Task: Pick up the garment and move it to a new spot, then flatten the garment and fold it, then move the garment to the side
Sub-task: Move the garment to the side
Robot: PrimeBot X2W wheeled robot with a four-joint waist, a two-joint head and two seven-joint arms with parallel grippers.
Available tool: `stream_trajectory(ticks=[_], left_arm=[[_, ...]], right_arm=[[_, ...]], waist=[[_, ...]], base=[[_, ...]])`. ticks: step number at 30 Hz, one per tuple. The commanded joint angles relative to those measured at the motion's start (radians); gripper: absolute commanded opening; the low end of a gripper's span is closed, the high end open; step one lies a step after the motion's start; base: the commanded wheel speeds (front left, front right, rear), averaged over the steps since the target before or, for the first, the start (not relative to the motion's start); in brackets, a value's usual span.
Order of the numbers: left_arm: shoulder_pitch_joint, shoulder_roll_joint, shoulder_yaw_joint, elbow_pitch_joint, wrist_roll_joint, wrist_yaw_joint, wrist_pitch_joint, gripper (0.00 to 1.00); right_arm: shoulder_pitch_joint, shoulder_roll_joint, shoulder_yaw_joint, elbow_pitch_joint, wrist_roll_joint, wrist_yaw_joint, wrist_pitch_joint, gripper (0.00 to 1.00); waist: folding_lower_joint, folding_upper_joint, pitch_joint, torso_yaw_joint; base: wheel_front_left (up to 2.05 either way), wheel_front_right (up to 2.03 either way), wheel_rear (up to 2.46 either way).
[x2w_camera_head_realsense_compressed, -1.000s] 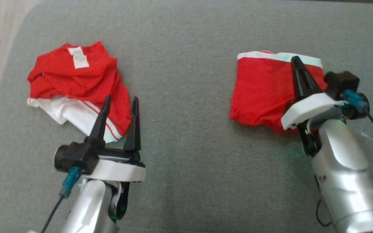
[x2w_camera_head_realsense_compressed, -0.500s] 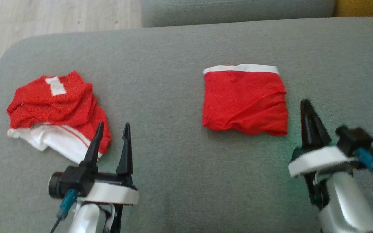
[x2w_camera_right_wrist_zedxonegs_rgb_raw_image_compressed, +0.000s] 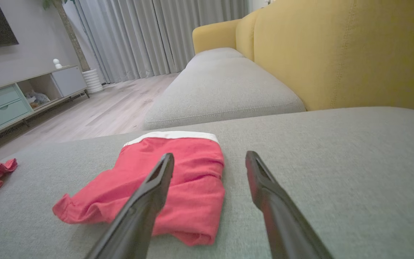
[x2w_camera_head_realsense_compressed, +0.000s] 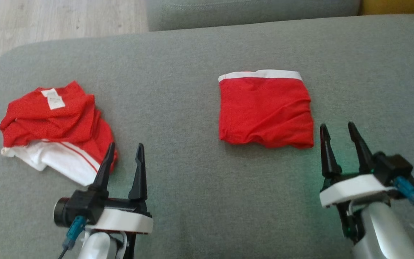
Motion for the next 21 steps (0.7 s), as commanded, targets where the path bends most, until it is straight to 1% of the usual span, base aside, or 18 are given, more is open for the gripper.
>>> stream_trajectory(ticks=[1, 3, 8, 9, 10, 13, 17, 19, 21], left_arm=[[-0.049, 0.003, 0.017, -0.035, 0.006, -0.007, -0.006, 1.0], [-0.057, 0.003, 0.009, -0.033, 0.004, -0.008, -0.006, 1.0], [-0.08, 0.003, -0.007, -0.025, -0.002, -0.01, -0.006, 1.0], [-0.08, 0.003, -0.007, -0.025, -0.002, -0.01, -0.006, 1.0], [-0.085, 0.003, -0.011, -0.024, -0.003, -0.01, -0.006, 1.0], [-0.099, 0.003, -0.022, -0.02, -0.006, -0.011, -0.006, 1.0], [-0.112, 0.003, -0.039, -0.016, -0.009, -0.009, -0.006, 1.0], [-0.117, 0.003, -0.045, -0.014, -0.006, -0.007, -0.006, 1.0], [-0.119, 0.003, -0.047, -0.015, -0.007, -0.004, -0.006, 1.0]], right_arm=[[-0.059, 0.0, 0.013, -0.025, -0.011, -0.001, -0.003, 1.0], [-0.09, 0.0, -0.001, -0.007, 0.005, -0.001, 0.017, 1.0], [-0.194, 0.0, -0.067, 0.072, 0.016, -0.001, 0.111, 1.0], [-0.194, 0.0, -0.067, 0.072, 0.016, -0.001, 0.111, 1.0], [-0.216, 0.0, -0.078, 0.095, 0.015, -0.001, 0.136, 1.0], [-0.278, 0.0, -0.103, 0.172, 0.072, -0.001, 0.204, 1.0], [-0.337, 0.0, -0.128, 0.279, 0.082, -0.001, 0.276, 1.0], [-0.356, 0.0, -0.123, 0.333, 0.098, -0.001, 0.31, 1.0], [-0.367, 0.0, -0.105, 0.376, 0.079, -0.001, 0.332, 1.0]], waist=[[0.0, 0.0, 0.02, 0.018], [0.0, 0.0, 0.037, 0.032], [0.0, 0.0, 0.081, 0.067], [0.0, 0.0, 0.081, 0.067], [0.0, 0.0, 0.089, 0.074], [0.0, 0.0, 0.107, 0.095], [0.0, 0.0, 0.124, 0.118], [0.0, 0.0, 0.127, 0.126], [0.0, 0.0, 0.129, 0.13]], base=[[0.0, 0.0, 0.0], [0.0, 0.0, 0.0], [0.0, 0.0, 0.0], [0.0, 0.0, 0.0], [0.0, 0.0, 0.0], [0.0, 0.0, 0.0], [0.0, 0.0, 0.0], [0.0, 0.0, 0.0], [0.0, 0.0, 0.0]])
